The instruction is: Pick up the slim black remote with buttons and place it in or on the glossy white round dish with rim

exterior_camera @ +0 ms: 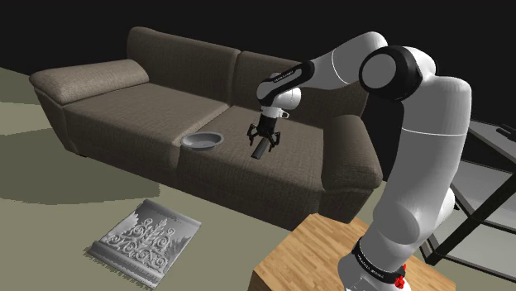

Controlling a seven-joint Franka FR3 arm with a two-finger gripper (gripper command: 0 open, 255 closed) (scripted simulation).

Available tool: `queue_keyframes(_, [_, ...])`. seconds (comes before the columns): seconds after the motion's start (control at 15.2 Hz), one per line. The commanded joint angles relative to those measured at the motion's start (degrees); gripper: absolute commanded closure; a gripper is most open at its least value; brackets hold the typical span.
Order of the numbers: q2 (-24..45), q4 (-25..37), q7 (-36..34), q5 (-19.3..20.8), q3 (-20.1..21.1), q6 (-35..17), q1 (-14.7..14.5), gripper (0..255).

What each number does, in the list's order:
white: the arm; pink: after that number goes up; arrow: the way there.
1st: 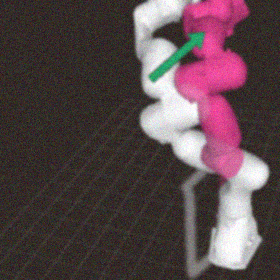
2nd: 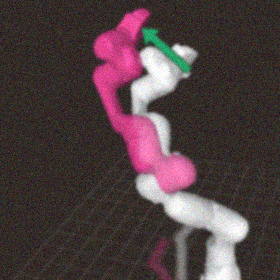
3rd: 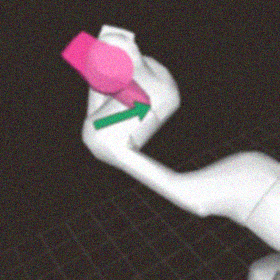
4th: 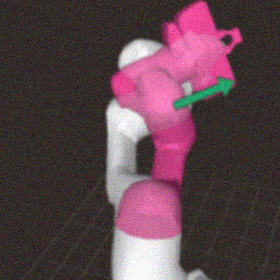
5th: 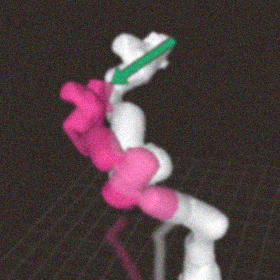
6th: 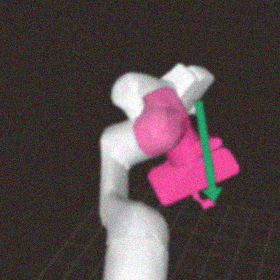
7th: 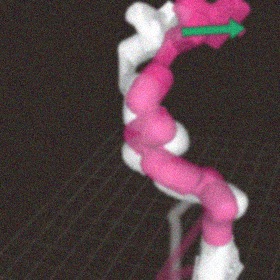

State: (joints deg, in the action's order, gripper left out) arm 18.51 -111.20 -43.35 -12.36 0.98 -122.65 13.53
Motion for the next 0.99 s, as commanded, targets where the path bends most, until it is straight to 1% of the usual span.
queue_keyframes(0.0, [0.01, 0.0, 0.0, 0.0, 0.0, -0.01, 0.0, 0])
queue_keyframes(0.07, [0.0, 0.0, 0.0, 0.0, 0.0, -0.01, 0.0, 0])
queue_keyframes(0.13, [0.0, 0.0, 0.0, 0.0, 0.0, -0.01, 0.0, 255])
queue_keyframes(0.73, [0.01, 0.0, 0.01, -0.01, -0.01, -0.01, -0.01, 255])
queue_keyframes(0.92, [-1.25, 0.68, -0.39, 0.21, -0.08, 1.9, -0.01, 255])
